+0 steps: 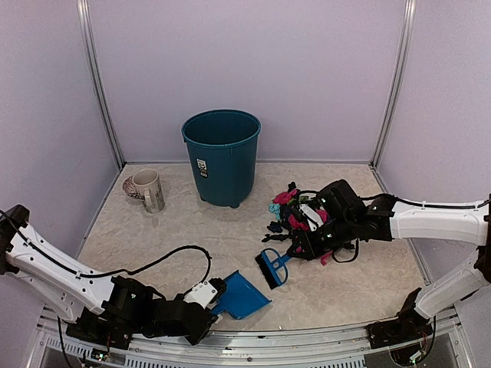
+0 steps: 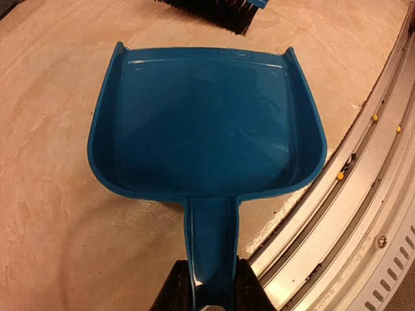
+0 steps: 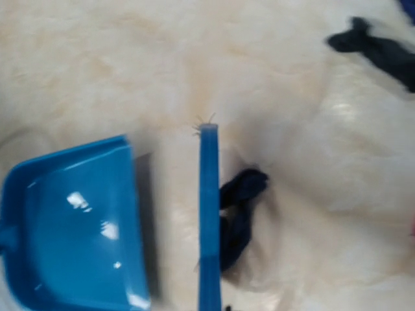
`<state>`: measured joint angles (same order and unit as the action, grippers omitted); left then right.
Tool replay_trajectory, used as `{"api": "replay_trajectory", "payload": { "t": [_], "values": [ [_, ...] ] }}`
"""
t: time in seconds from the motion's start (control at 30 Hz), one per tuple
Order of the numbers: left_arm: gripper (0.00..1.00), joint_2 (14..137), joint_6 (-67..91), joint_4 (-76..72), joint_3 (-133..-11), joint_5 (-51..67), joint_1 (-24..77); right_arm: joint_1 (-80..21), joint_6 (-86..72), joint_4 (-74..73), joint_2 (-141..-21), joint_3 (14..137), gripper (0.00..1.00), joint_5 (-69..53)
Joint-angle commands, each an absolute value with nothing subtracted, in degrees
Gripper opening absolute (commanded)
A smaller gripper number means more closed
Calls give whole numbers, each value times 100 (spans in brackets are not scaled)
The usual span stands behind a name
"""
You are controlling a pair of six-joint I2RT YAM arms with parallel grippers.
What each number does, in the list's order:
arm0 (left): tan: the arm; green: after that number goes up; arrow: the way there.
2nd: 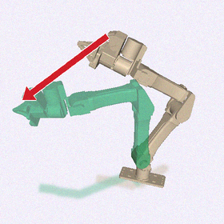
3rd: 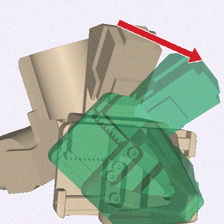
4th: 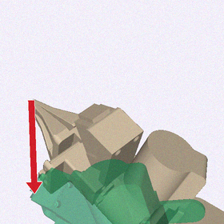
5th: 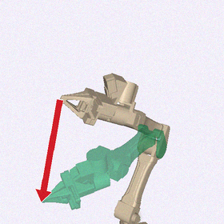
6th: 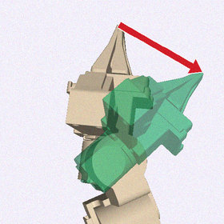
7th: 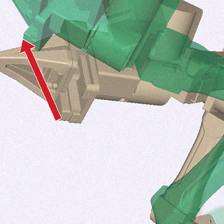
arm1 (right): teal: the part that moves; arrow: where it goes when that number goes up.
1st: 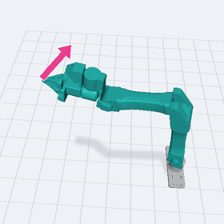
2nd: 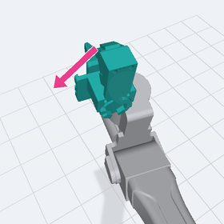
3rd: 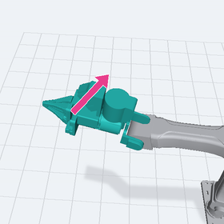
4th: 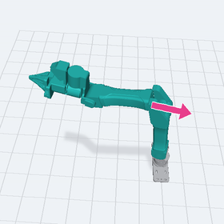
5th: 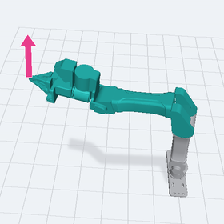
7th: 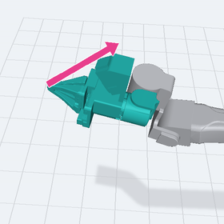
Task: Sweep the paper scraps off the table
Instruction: Sweep the paper scraps at the center of the board.
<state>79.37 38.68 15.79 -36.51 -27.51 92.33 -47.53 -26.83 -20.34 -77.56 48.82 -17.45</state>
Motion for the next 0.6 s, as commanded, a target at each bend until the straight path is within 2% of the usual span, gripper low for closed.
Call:
{"api": "replay_trajectory", "payload": {
  "t": [0.0, 0.27, 0.57],
  "values": [
    [15, 8123, 3595, 1314, -3778, -2786, 9148, -4623, -2467, -2472, -7866, 5184, 0, -995],
    [15, 8424, 3013, 564, -3806, -2418, 8532, -4044, -2120, -2978, -7647, 5260, 0, 1],
    [14, 9247, 2409, -208, -4339, -1956, 7825, -3916, -1925, -3186, -7163, 5698, 0, 113]
  ]
}}
